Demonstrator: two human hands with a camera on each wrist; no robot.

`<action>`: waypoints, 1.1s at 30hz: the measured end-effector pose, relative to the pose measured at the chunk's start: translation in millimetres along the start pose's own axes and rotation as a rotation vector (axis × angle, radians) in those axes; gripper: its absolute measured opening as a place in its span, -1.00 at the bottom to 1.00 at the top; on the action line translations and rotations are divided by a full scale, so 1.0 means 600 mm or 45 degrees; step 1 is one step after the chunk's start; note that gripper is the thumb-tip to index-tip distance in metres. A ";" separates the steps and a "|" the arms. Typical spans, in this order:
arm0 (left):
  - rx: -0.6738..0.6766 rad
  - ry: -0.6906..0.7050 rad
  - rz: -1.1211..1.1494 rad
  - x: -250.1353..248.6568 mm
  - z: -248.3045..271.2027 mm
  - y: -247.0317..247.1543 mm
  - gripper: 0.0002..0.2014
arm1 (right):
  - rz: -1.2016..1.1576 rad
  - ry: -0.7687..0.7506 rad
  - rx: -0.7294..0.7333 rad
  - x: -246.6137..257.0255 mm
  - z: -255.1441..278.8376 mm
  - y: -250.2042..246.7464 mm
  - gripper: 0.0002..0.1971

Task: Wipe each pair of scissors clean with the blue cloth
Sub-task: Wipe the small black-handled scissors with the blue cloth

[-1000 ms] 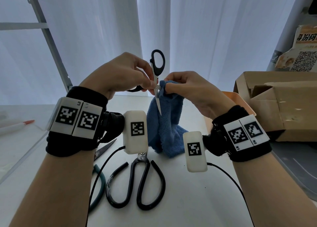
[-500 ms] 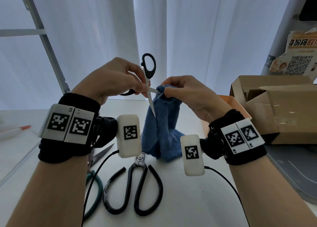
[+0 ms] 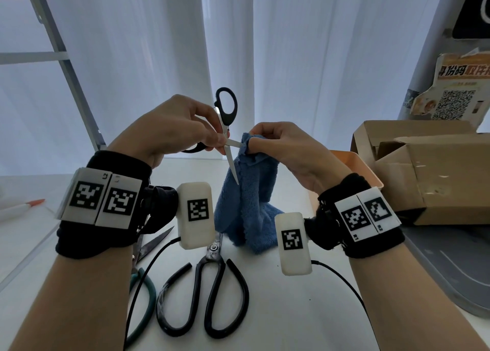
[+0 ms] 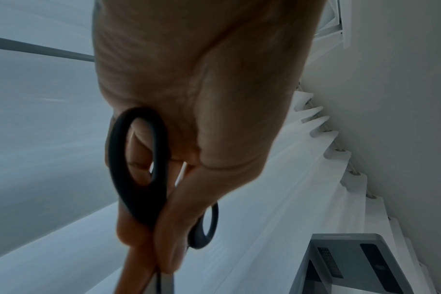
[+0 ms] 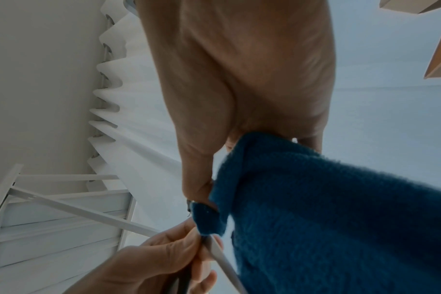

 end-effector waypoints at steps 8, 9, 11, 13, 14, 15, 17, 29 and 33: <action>-0.015 -0.005 0.007 0.001 0.000 -0.003 -0.91 | 0.011 0.000 -0.006 0.001 0.000 -0.001 -0.92; -0.013 -0.003 0.005 0.001 0.000 -0.002 -0.91 | 0.007 0.005 -0.002 0.001 0.001 0.001 -0.95; -0.008 0.002 -0.004 0.000 0.000 0.000 -0.92 | 0.005 0.013 0.003 0.001 0.001 0.002 -0.96; -0.008 0.002 -0.006 0.000 0.000 0.000 -0.92 | 0.001 0.003 0.005 0.001 0.000 0.000 -0.92; -0.008 -0.001 -0.004 0.001 0.000 -0.001 -0.92 | 0.006 -0.005 0.003 0.002 0.000 -0.001 -0.89; -0.009 -0.003 0.000 0.001 0.000 -0.001 -0.92 | 0.014 -0.012 0.000 0.002 0.000 -0.001 -0.88; -0.011 -0.002 0.008 0.001 0.000 -0.002 -0.93 | 0.019 -0.015 -0.007 0.003 0.001 -0.001 -0.89; -0.016 0.002 0.002 0.001 0.000 -0.005 -0.93 | 0.012 -0.008 -0.011 0.005 0.002 0.002 -0.98; 0.003 0.005 -0.011 -0.001 0.001 0.000 -0.94 | 0.005 0.001 0.007 0.006 0.003 0.007 -0.96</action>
Point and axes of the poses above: each hand's wrist, its own z-axis away from the middle knuckle, its own y-axis out of the palm, x = y × z, the point moved 10 cm from there along -z, towards the middle knuckle, and after that the axes turned 8 degrees about y, right-handed, at the moved point
